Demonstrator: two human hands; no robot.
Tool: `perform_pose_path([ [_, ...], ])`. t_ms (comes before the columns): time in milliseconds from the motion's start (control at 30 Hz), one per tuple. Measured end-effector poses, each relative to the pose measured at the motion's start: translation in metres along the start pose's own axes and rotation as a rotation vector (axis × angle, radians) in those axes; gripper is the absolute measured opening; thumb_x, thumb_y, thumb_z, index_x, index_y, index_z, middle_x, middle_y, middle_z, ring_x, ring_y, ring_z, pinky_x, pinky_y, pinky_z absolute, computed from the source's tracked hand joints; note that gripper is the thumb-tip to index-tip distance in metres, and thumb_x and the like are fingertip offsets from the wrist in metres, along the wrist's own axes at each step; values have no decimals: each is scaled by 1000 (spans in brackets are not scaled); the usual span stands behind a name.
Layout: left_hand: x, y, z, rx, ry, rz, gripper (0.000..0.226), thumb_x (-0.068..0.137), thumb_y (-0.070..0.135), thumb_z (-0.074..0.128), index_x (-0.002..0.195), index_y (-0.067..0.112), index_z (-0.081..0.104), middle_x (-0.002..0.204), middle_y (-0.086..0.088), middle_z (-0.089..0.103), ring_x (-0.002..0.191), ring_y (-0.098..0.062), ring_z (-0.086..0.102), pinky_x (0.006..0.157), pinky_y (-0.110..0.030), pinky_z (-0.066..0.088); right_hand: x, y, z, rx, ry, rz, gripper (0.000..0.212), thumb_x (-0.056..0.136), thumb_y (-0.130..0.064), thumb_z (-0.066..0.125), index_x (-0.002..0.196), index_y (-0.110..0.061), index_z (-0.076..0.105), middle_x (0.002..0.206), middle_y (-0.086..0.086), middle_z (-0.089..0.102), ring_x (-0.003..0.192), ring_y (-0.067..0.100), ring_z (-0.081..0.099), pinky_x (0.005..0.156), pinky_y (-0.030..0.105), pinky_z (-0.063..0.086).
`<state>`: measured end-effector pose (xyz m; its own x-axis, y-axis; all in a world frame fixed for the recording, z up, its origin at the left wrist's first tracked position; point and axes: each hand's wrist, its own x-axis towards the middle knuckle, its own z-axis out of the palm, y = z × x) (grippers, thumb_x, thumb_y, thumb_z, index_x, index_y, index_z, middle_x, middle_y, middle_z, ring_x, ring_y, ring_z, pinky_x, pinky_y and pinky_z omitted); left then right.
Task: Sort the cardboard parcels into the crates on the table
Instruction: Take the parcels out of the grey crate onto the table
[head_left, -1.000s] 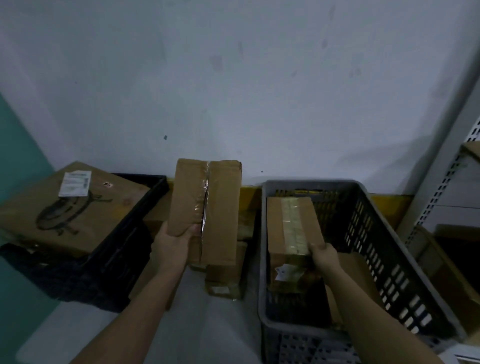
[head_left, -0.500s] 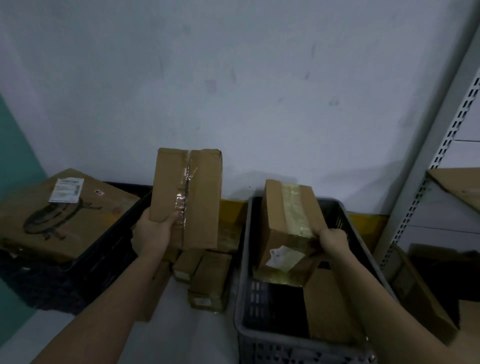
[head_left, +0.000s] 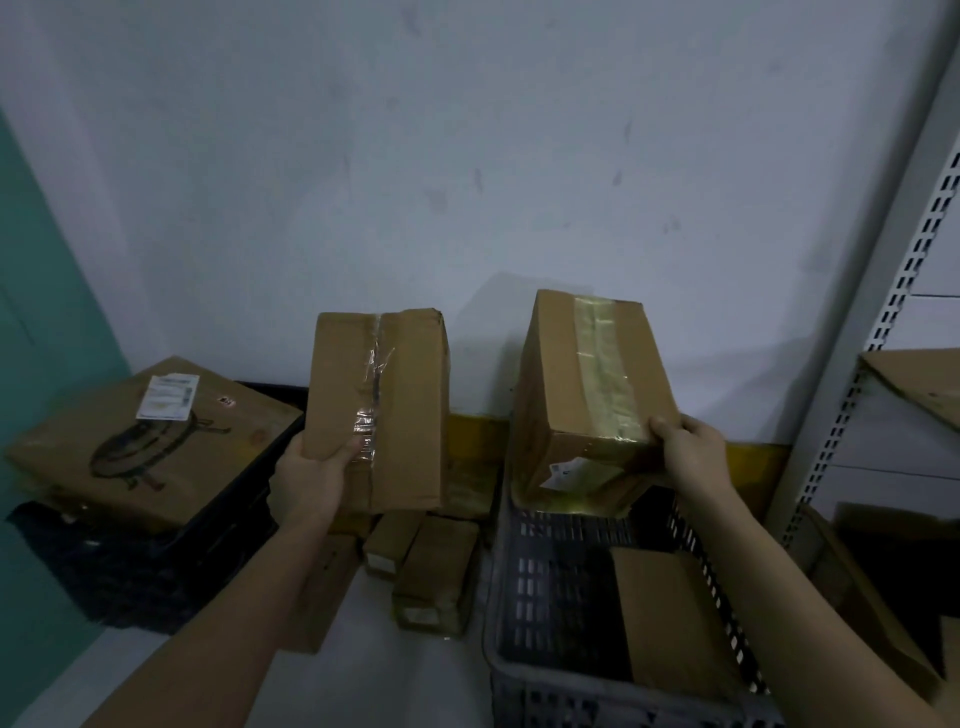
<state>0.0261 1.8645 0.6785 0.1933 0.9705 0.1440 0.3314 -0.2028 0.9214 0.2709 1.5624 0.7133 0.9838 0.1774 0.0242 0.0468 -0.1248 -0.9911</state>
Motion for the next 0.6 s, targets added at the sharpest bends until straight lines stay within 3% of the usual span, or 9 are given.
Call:
perform_pose_path([
  [233, 15, -16, -44, -105, -25, -9, 65, 72, 53, 81, 127, 25, 60, 114, 0, 68, 99, -26, 62, 87, -45, 52, -40, -28, 35, 140, 52, -67, 31, 99, -22, 54, 121, -3, 63, 112, 15, 68, 99, 32, 65, 92, 54, 54],
  [400, 30, -37, -99, -282, -57, -13, 44, 66, 49, 85, 102, 38, 62, 89, 21, 64, 86, -10, 63, 69, -29, 47, -90, -39, 75, 197, 37, -75, 20, 100, -22, 53, 115, -13, 63, 111, 8, 67, 97, 22, 65, 94, 47, 54],
  [467, 33, -48, -123, -324, -51, -25, 50, 67, 50, 85, 110, 37, 63, 89, 21, 63, 84, -8, 60, 69, -28, 46, -116, -37, 92, 209, 17, -70, 14, 100, -19, 54, 108, -15, 64, 102, 3, 69, 92, 19, 65, 91, 46, 56],
  [600, 31, -73, -167, -372, -38, -54, 60, 68, 52, 84, 121, 34, 62, 94, 16, 62, 85, -9, 58, 66, -26, 44, -168, -29, 121, 191, -34, 6, 16, 100, -18, 54, 108, -10, 66, 100, 10, 69, 94, 33, 67, 79, 53, 59],
])
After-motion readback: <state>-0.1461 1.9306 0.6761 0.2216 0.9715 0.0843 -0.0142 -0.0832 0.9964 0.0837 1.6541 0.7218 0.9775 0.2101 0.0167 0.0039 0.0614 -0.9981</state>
